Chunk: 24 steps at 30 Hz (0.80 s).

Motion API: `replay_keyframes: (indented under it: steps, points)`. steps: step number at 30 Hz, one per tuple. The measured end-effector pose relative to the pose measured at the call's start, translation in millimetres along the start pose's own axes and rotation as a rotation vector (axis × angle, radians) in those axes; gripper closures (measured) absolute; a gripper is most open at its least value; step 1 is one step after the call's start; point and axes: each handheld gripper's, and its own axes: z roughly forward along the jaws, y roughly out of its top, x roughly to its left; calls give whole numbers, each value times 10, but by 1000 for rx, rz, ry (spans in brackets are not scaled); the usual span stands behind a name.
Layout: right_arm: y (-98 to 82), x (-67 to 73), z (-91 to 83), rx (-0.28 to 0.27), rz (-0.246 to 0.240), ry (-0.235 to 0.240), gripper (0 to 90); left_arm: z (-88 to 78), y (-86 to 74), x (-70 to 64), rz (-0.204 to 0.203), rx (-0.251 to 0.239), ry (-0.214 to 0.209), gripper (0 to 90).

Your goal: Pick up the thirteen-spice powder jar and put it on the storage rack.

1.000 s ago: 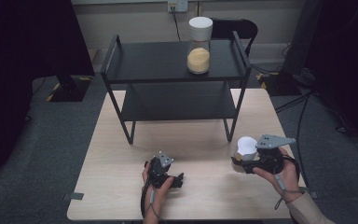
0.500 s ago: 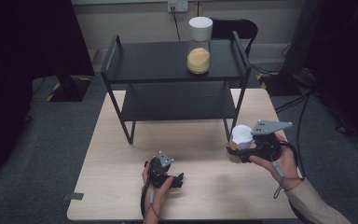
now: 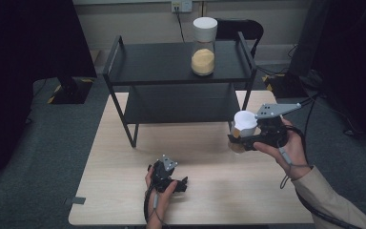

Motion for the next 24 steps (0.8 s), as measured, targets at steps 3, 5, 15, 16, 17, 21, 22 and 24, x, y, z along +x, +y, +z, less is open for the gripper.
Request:
replay_keyframes:
  steps: [3,5,15,16,17,21,22,24]
  points:
    - [112,2,-17,-1,-9,-1,303,0,0,0,0,0,0,0]
    - [182,1,-27,-6,-12,-1,303,0,0,1,1,0,0,0]
    - [489,-31,-71,-44,-1,-10,303,0,-1,0,0,0,0,0]
    - [527,-28,-78,-48,-5,-15,303,0,0,0,0,0,0,0]
    - [557,-27,-84,-50,-2,-19,303,0,-1,0,0,-1,0,0]
    - [687,-16,-92,-42,-11,-34,303,1,-2,-1,0,-1,0,0]
    - [731,-8,-97,-37,-18,-42,303,1,-2,-1,0,-1,0,0]
    - [778,-6,-106,-39,-19,-48,303,1,-2,-1,0,-1,0,0]
